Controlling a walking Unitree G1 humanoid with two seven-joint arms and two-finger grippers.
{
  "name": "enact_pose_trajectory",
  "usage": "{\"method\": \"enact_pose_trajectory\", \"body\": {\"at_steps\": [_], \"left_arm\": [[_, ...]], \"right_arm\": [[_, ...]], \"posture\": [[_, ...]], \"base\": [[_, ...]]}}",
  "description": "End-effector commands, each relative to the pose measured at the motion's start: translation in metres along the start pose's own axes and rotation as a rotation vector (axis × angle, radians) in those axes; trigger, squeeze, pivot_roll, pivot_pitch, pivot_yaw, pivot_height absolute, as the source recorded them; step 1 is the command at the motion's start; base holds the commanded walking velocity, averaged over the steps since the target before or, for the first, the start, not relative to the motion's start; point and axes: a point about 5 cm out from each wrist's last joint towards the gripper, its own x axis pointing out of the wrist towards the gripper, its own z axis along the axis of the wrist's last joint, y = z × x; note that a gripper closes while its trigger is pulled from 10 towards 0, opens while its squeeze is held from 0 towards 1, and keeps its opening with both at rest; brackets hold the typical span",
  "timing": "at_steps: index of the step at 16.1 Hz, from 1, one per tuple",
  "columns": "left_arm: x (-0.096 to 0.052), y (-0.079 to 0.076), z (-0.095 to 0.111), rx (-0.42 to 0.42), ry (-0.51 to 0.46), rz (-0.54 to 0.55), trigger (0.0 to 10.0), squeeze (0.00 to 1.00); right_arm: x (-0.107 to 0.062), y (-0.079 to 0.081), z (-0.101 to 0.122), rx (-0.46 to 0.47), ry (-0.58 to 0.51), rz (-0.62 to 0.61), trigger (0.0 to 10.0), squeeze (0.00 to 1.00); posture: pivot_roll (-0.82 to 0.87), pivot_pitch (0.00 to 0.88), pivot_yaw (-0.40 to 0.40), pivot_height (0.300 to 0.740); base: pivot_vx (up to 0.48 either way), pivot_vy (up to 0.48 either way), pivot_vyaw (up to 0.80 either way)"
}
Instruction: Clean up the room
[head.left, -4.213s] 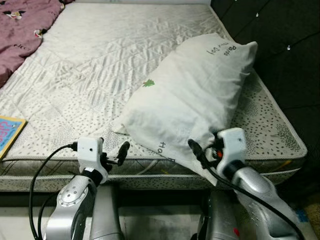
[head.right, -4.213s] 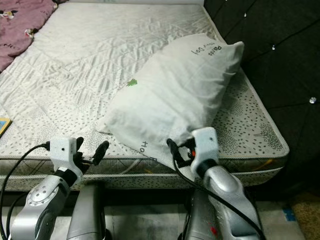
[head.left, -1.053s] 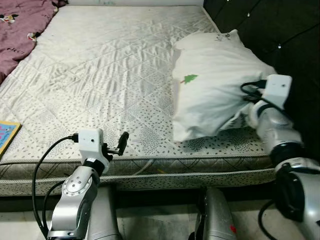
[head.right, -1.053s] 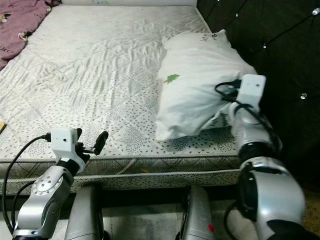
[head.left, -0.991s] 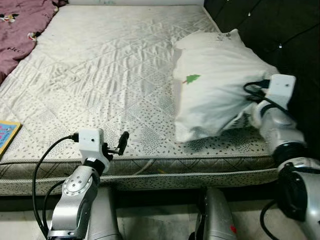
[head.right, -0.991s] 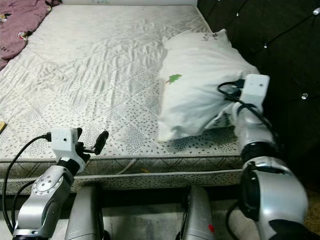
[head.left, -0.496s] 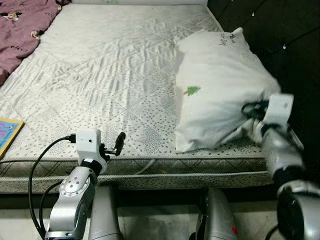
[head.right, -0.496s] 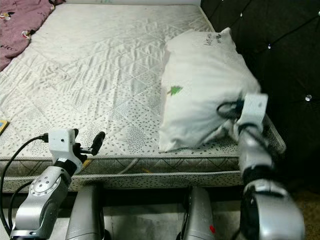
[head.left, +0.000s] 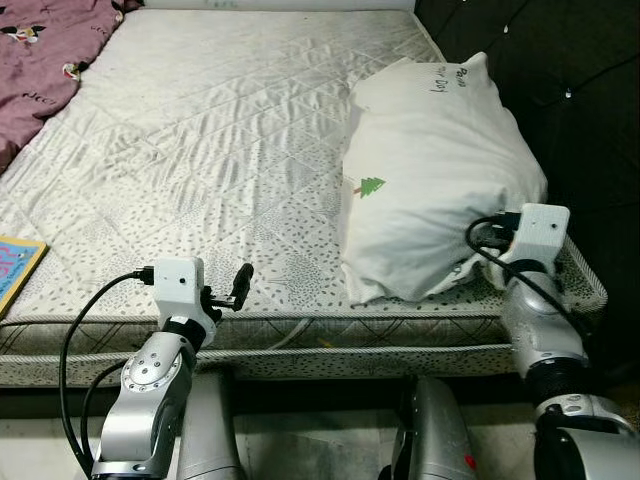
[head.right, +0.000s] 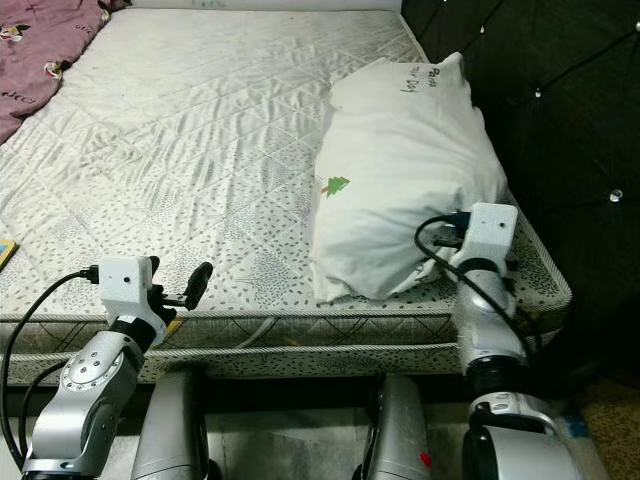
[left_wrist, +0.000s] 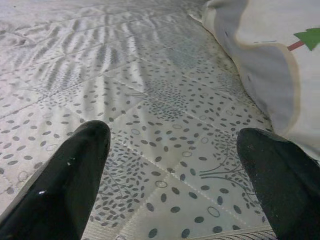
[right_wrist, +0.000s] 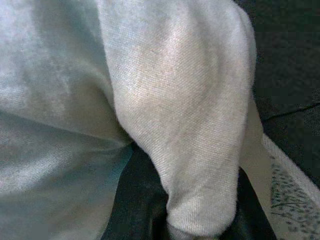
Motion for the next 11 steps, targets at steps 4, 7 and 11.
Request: {"method": "enact_pose_trajectory", "body": {"at_steps": [4,7,11], "left_arm": [[-0.001,0.0,0.003,0.004,-0.011,0.001,10.0,0.0],[-0.001,-0.002,0.007,-0.026,-0.043,-0.007,10.0,0.0],[0.001,-0.004,0.007,-0.036,-0.054,-0.007,10.0,0.0]], "right_arm": [[0.002,0.018,0.025,0.029,-0.097,0.05,10.0,1.0],[0.001,0.006,0.027,-0.012,-0.108,-0.026,10.0,1.0],[-0.012,0.004,0.024,-0.026,-0.132,-0.027,10.0,1.0]], "posture": [[0.0,0.073,-0.02,0.51],[0.0,0.074,-0.023,0.51],[-0.02,0.072,-0.025,0.51]], "base": [[0.0,0.0,0.0],[0.0,0.0,0.0],[0.0,0.0,0.0]]}}
